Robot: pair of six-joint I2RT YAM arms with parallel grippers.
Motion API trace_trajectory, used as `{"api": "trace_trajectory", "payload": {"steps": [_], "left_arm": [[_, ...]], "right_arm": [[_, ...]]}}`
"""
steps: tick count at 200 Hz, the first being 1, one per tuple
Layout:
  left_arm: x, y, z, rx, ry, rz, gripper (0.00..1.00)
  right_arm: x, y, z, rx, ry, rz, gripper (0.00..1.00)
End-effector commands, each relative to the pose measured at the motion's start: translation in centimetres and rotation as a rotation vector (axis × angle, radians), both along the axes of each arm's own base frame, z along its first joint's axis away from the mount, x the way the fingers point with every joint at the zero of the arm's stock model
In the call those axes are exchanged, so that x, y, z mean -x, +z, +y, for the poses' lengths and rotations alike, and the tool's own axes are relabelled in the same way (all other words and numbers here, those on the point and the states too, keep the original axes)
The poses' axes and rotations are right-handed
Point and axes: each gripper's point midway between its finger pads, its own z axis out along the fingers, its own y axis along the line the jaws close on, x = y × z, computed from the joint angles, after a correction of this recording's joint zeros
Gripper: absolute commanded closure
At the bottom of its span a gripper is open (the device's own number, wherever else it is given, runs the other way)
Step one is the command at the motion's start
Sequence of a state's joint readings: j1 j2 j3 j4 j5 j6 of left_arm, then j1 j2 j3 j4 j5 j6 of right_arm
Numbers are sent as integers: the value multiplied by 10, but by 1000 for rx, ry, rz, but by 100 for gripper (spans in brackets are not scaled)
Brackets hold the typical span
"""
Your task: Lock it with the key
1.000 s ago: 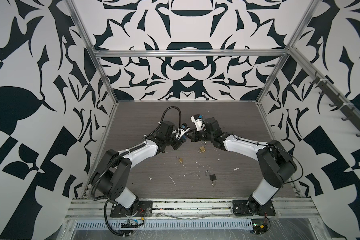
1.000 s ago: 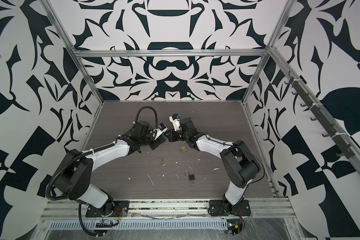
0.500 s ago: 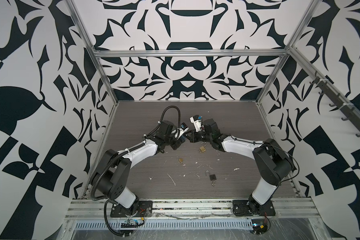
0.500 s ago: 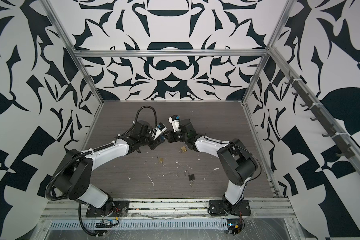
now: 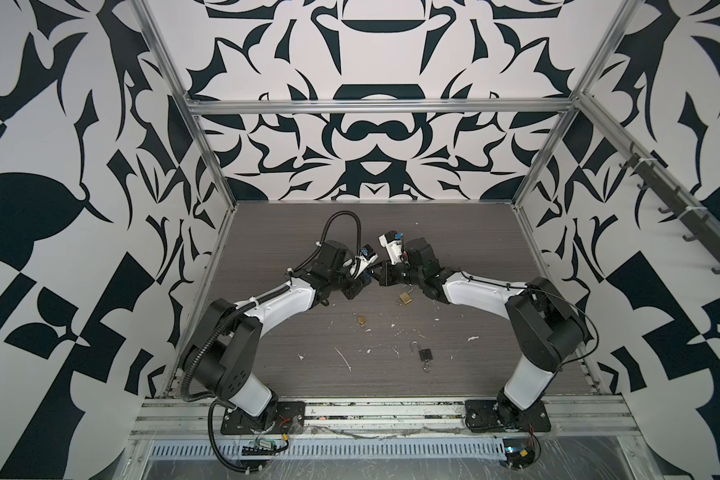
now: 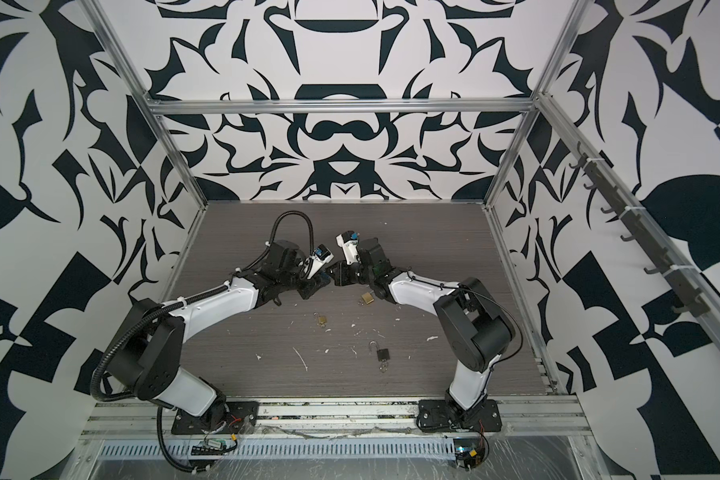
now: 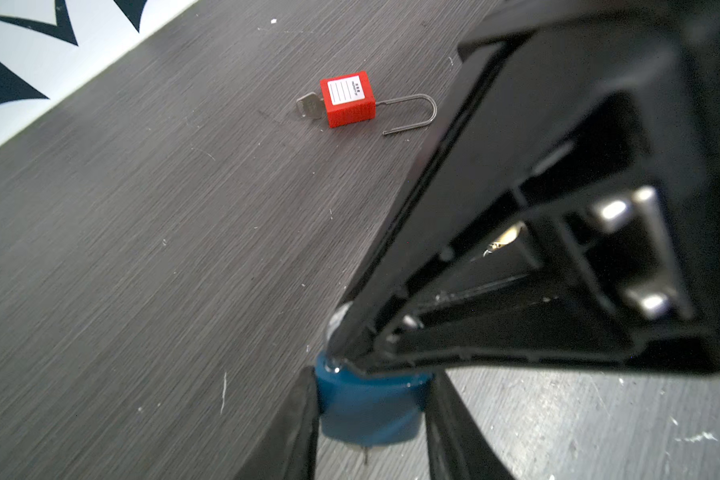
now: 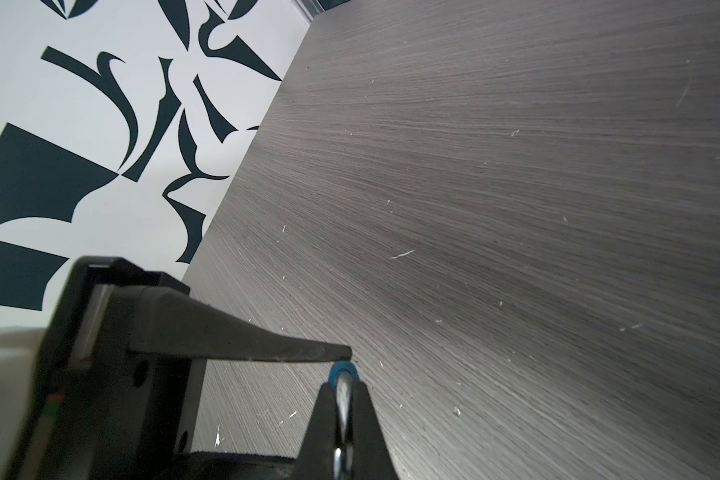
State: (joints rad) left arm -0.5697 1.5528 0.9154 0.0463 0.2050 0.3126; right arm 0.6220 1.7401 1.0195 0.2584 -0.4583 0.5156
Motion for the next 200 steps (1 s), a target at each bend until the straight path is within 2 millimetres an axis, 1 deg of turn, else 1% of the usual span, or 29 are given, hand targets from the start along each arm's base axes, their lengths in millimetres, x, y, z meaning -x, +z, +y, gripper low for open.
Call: {"api": "trace_trajectory", "payload": {"steps": [1,23,34,46,52,73,81,89,101,110,116,121,122,125,140,142,162,177,185,200], "left_arm": [[-15,238,-14,456,-27,-741,100],[-12,195,-5,374,6,-658,100],[-9,177,0,345,21,-618,100],[-6,162,5,322,37,-587,100],[-5,156,7,311,41,-570,100],[-1,142,10,300,53,-523,100],[-1,140,11,301,63,-511,100],[-3,138,13,299,76,-504,100],[-8,138,16,308,121,-486,100],[-14,140,21,326,171,-470,100],[-17,144,23,352,209,-458,100],[-20,146,25,375,239,-443,100],[-21,147,26,380,244,-442,100],[-22,148,26,396,260,-429,100],[-29,156,30,504,351,-345,100],[-30,157,31,520,366,-329,100],[-36,159,31,706,478,-132,100],[-41,153,35,842,585,24,100],[-43,148,37,903,639,101,100],[-45,137,38,1001,718,234,100]], "right_arm": [[104,-63,-19,216,200,412,100],[74,-15,-33,185,152,315,100],[62,8,-39,172,135,267,83],[51,31,-45,155,116,221,74],[46,42,-47,143,107,196,68],[36,74,-53,107,88,125,56],[35,85,-54,92,82,98,50],[33,95,-55,80,77,71,47],[34,109,-58,59,65,24,44],[35,117,-60,45,59,-12,43],[36,119,-63,42,50,-35,43],[37,124,-65,31,43,-65,43],[38,128,-65,26,42,-76,43],[39,129,-66,21,39,-96,43],[41,125,-74,9,8,-173,43],[41,127,-74,1,5,-190,43],[45,120,-77,-45,-12,-298,44],[49,121,-73,-73,-14,-393,44],[51,119,-68,-81,-8,-440,44],[54,123,-58,-80,0,-526,44]]}}
